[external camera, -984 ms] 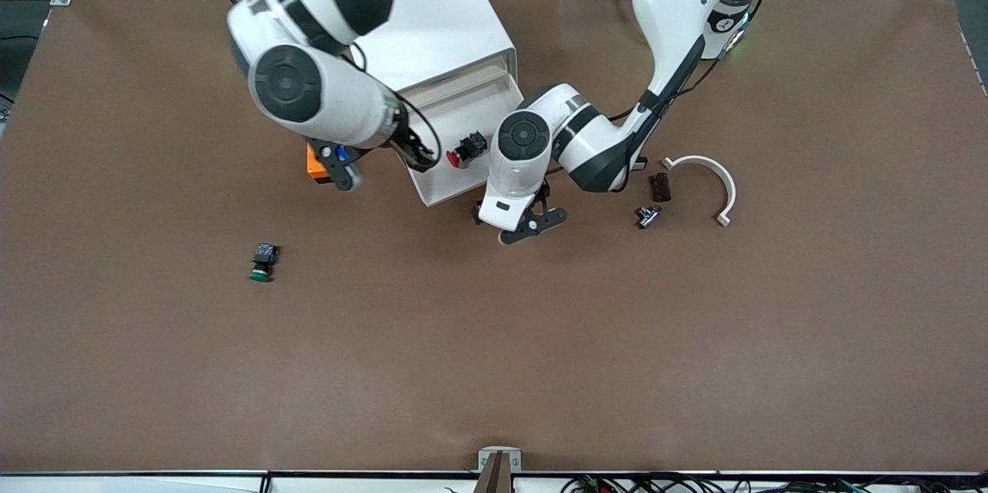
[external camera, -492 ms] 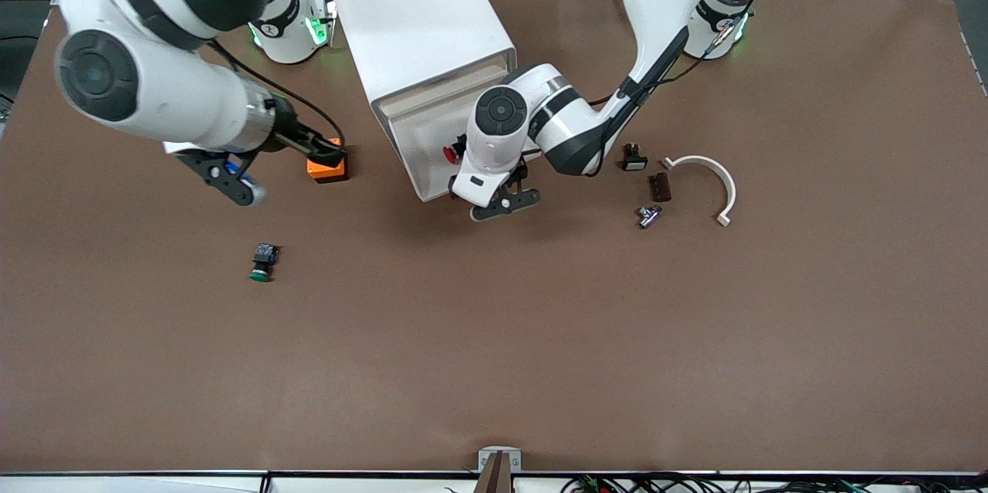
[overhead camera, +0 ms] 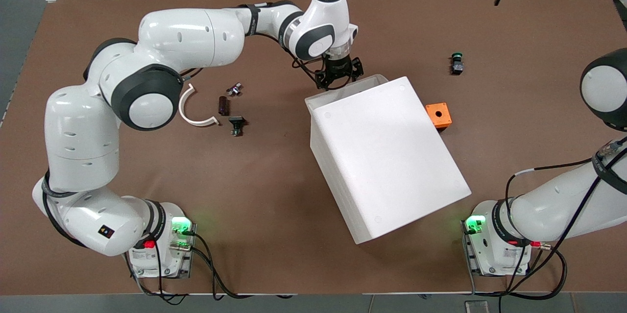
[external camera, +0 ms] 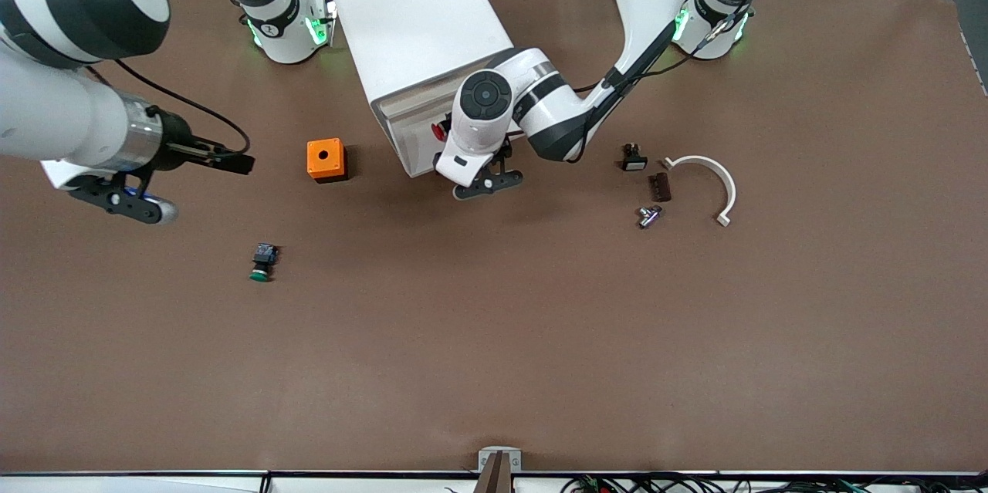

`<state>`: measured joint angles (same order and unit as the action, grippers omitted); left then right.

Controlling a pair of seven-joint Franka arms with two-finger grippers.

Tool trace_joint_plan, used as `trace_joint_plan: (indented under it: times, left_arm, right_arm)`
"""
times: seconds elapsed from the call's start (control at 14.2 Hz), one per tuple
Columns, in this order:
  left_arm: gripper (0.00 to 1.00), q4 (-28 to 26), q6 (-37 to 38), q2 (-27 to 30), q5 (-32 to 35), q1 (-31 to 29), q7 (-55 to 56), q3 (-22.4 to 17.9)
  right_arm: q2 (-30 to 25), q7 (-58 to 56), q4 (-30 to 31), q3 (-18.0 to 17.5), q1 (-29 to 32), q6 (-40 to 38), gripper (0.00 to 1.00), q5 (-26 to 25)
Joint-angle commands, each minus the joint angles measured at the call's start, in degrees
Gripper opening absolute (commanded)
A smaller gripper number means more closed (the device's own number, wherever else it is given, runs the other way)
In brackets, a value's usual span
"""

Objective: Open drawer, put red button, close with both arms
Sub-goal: 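Push the drawer closed with the left gripper while the right gripper retracts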

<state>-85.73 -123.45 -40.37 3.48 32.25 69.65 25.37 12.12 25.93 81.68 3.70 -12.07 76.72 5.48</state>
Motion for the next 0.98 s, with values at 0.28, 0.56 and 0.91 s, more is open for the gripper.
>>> trace_joint_plan:
  times: [0.28,0.56,0.91]
  left_arm:
    - [1.00,-2.16,0.58,0.64,-4.96,2.81,1.54,0.65]
    - [1.00,-2.25,0.58,0.64,-5.32,4.75,3.99,0.65]
    - [1.00,-2.33,0.58,0.47,-7.34,6.25,5.32,0.91]
  right_arm:
    - [-2.46,-22.13,1.73,-1.06,9.95,7.12,1.00,-3.81]
    - [-2.37,-23.47,-1.52,-1.06,11.10,6.87,1.00,-6.52]
    - [-2.28,-23.21,-2.14,-0.97,11.10,7.04,1.00,-6.53]
